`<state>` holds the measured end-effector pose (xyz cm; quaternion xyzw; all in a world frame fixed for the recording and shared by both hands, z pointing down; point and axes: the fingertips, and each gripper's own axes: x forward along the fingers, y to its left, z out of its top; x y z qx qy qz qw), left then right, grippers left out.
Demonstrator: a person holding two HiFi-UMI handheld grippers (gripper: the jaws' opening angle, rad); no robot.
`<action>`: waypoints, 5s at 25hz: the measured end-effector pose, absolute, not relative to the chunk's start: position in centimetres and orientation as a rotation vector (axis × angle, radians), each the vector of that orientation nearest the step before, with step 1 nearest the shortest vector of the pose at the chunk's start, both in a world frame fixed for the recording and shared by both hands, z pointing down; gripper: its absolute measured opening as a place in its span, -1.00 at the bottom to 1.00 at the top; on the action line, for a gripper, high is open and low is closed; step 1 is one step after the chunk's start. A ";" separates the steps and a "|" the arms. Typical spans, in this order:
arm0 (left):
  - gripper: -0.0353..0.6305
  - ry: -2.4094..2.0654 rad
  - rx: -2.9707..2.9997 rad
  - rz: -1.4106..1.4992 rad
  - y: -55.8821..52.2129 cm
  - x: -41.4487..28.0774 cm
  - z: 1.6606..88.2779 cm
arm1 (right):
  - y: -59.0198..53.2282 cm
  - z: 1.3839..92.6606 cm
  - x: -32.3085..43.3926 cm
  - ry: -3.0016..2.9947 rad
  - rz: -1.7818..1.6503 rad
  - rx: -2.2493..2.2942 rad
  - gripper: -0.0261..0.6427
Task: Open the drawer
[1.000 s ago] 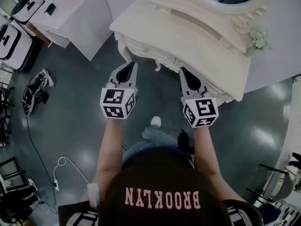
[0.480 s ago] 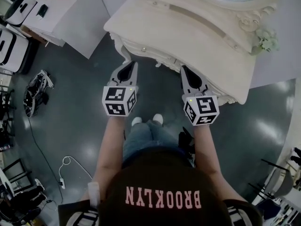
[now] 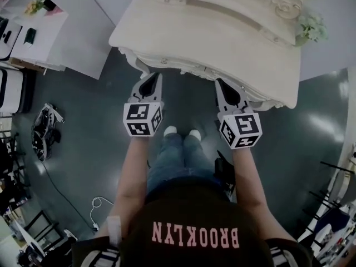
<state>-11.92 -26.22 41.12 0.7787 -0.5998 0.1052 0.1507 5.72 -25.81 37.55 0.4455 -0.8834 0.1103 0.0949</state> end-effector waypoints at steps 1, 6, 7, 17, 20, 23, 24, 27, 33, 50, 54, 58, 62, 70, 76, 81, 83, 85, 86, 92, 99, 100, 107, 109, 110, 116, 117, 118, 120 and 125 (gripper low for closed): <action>-0.86 -1.711 2.233 0.315 -26.6 -12.1 41.7 | -26.0 37.9 5.6 -2.604 0.329 1.323 -0.93; -0.86 -1.688 2.195 0.390 -28.6 -13.2 44.9 | -27.0 41.1 5.4 -2.509 0.348 1.360 -0.93; -0.86 -1.684 2.186 0.399 -28.9 -13.5 45.6 | -27.2 41.7 5.4 -2.496 0.357 1.367 -0.93; -0.35 -1.548 2.107 0.471 -32.6 -14.3 53.0 | -28.7 46.0 4.2 -2.419 0.380 1.383 -0.93; -0.35 -1.527 2.086 0.504 -33.7 -14.3 55.6 | -29.0 47.7 4.5 -2.383 0.408 1.399 -0.93; -0.35 -1.520 2.075 0.542 -34.8 -14.4 57.9 | -29.3 49.5 4.8 -2.352 0.441 1.420 -0.93; -0.35 -1.518 2.074 0.554 -35.2 -14.4 58.5 | -29.4 50.1 5.0 -2.340 0.451 1.428 -0.93; -0.35 -1.514 2.065 0.597 -36.3 -14.7 60.6 | -29.6 52.0 5.5 -2.299 0.480 1.456 -0.94; -0.35 -1.526 2.044 0.664 -38.4 -15.6 63.6 | -29.7 54.5 5.3 -2.259 0.533 1.494 -0.93; -0.54 -1.537 2.111 0.796 -39.7 -15.4 66.0 | -27.2 56.4 4.1 -2.205 0.593 1.559 -0.93; -0.54 -1.530 2.122 0.794 -39.8 -15.4 66.0 | -26.7 56.1 3.6 -2.206 0.604 1.583 -0.93; -0.54 -1.507 2.109 0.799 -39.5 -15.3 65.9 | -25.7 56.0 3.2 -2.200 0.627 1.599 -0.94; -0.54 -1.502 2.136 0.807 -39.2 -15.2 65.9 | -24.9 56.3 3.1 -2.198 0.642 1.595 -0.93; -0.54 -1.494 2.115 0.811 -36.8 -15.7 66.1 | -23.5 56.0 4.1 -2.207 0.616 1.575 -0.93; -0.54 -1.469 2.100 0.807 -34.7 -15.7 65.8 | -21.8 55.8 4.0 -2.212 0.606 1.556 -0.93; -0.54 -1.465 2.092 0.805 -32.8 -16.2 66.0 | -20.5 55.7 3.5 -2.219 0.601 1.547 -0.93; -0.54 -1.464 2.090 0.804 -32.1 -16.3 66.0 | -20.0 55.5 3.3 -2.222 0.598 1.545 -0.93; -0.54 -1.464 2.090 0.804 -31.5 -16.4 65.9 | -19.7 55.4 3.2 -2.227 0.595 1.545 -0.93; -0.54 -1.463 2.090 0.804 -31.3 -16.4 65.9 | -19.5 55.3 3.1 -2.230 0.593 1.545 -0.93; -0.54 -1.459 2.092 0.802 -29.9 -16.7 65.9 | -18.6 55.1 2.4 -2.247 0.578 1.539 -0.93; -0.54 -1.457 2.100 0.795 -27.8 -16.9 65.9 | -16.5 55.4 1.9 -2.246 0.573 1.518 -0.94; -0.54 -1.460 2.101 0.796 -27.5 -17.1 66.0 | -16.2 55.4 1.8 -2.248 0.571 1.516 -0.93; -0.54 -1.460 2.088 0.795 -25.0 -17.3 66.0 | -14.4 55.1 1.2 -2.264 0.558 1.503 -0.93; -0.54 -1.469 2.087 0.797 -24.2 -17.6 66.0 | -13.7 55.0 1.1 -2.268 0.556 1.496 -0.93; -0.54 -1.475 2.085 0.797 -23.8 -17.8 66.0 | -13.3 55.0 1.0 -2.270 0.555 1.493 -0.93; -0.54 -1.483 2.079 0.794 -21.8 -18.0 66.0 | -11.5 55.3 1.0 -2.279 0.551 1.466 -0.93; -0.54 -1.483 2.074 0.797 -21.4 -18.0 66.1 | -11.2 55.3 1.0 -2.280 0.552 1.461 -0.93; -0.54 -1.486 2.070 0.800 -21.0 -18.1 66.1 | -10.9 55.3 1.0 -2.281 0.551 1.457 -0.93; -0.54 -1.493 2.069 0.806 -20.5 -18.4 66.2 | -10.4 55.2 0.8 -2.287 0.549 1.451 -0.93; -0.54 -1.493 2.055 0.809 -18.7 -18.8 66.3 | -9.8 54.9 0.5 -2.302 0.536 1.434 -0.93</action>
